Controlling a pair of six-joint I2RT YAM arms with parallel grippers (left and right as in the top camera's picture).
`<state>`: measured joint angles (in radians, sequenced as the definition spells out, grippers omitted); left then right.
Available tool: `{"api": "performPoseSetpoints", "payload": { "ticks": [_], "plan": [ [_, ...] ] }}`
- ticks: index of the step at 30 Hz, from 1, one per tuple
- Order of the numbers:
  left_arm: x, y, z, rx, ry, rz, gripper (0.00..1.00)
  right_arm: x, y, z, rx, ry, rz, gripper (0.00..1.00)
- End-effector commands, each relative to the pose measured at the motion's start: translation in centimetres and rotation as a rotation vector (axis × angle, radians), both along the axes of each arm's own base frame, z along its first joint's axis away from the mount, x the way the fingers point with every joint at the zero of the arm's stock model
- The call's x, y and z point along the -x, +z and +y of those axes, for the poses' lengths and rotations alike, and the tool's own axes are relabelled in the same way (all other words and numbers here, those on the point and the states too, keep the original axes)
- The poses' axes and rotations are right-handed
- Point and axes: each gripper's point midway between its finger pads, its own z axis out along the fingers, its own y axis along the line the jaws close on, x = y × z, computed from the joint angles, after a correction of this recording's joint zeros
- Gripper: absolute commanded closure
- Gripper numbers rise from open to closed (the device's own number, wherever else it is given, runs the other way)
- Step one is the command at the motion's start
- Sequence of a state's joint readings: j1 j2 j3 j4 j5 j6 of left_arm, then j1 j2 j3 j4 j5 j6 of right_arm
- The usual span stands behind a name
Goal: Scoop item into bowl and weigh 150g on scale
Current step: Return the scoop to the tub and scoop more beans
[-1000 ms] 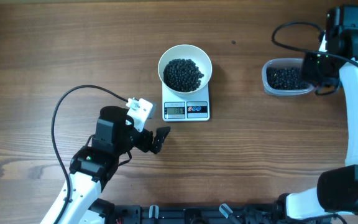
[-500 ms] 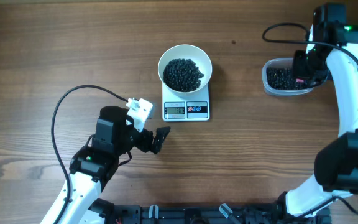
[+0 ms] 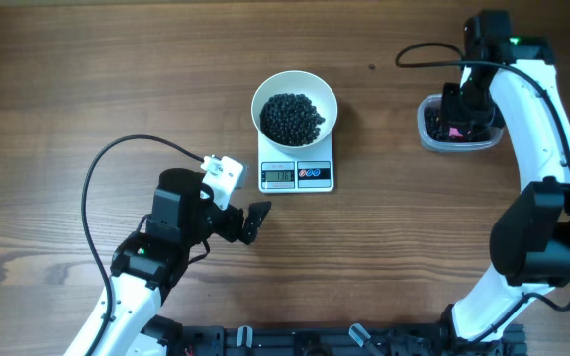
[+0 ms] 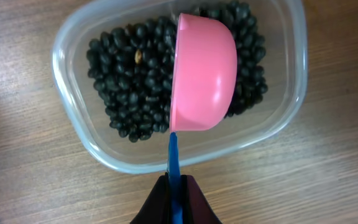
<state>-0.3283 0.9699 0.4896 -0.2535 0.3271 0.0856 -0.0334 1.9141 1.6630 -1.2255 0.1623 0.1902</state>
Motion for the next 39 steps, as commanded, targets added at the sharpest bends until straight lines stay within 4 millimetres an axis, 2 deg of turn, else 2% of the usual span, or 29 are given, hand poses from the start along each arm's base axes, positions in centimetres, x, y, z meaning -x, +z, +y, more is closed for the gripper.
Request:
{"api": "performPoseSetpoints", "payload": {
  "ticks": [1, 7, 10, 13, 16, 20, 27, 33, 39],
  "plan": [
    [-0.4, 0.9, -0.1, -0.001, -0.007, -0.027, 0.0, 1.1, -0.9, -1.6, 0.094, -0.091, 0.045, 0.96],
    [-0.4, 0.9, -0.1, -0.001, -0.007, -0.027, 0.0, 0.8, -0.5, -2.9, 0.169, -0.13, 0.022, 0.96],
    [-0.4, 0.9, -0.1, -0.001, -0.007, -0.027, 0.0, 0.0, -0.9, -2.3, 0.131, -0.105, 0.001, 0.96],
    [-0.4, 0.9, -0.1, -0.001, -0.007, -0.027, 0.0, 0.0, -1.9, -2.0, 0.116, -0.088, 0.029, 0.96],
    [-0.4, 0.9, -0.1, -0.001, -0.007, -0.028, 0.0, -0.3, -2.8, -0.7, 0.039, -0.028, 0.047, 0.96],
    [-0.4, 0.9, -0.1, -0.001, -0.007, -0.028, 0.0, -0.3, -4.0, 2.2, -0.126, 0.069, 0.073, 0.96],
    [-0.4, 0.9, -0.1, -0.001, -0.007, -0.028, 0.0, -0.4, -3.8, 4.4, -0.321, 0.049, 0.056, 0.96],
    [-0.4, 0.9, -0.1, -0.001, -0.007, -0.028, 0.0, -0.9, -2.9, 3.7, -0.488, -0.024, 0.013, 0.96],
    [-0.4, 0.9, -0.1, -0.001, -0.007, -0.027, 0.0, -0.8, -2.6, 2.1, -0.526, -0.077, -0.003, 0.96]
  ]
}}
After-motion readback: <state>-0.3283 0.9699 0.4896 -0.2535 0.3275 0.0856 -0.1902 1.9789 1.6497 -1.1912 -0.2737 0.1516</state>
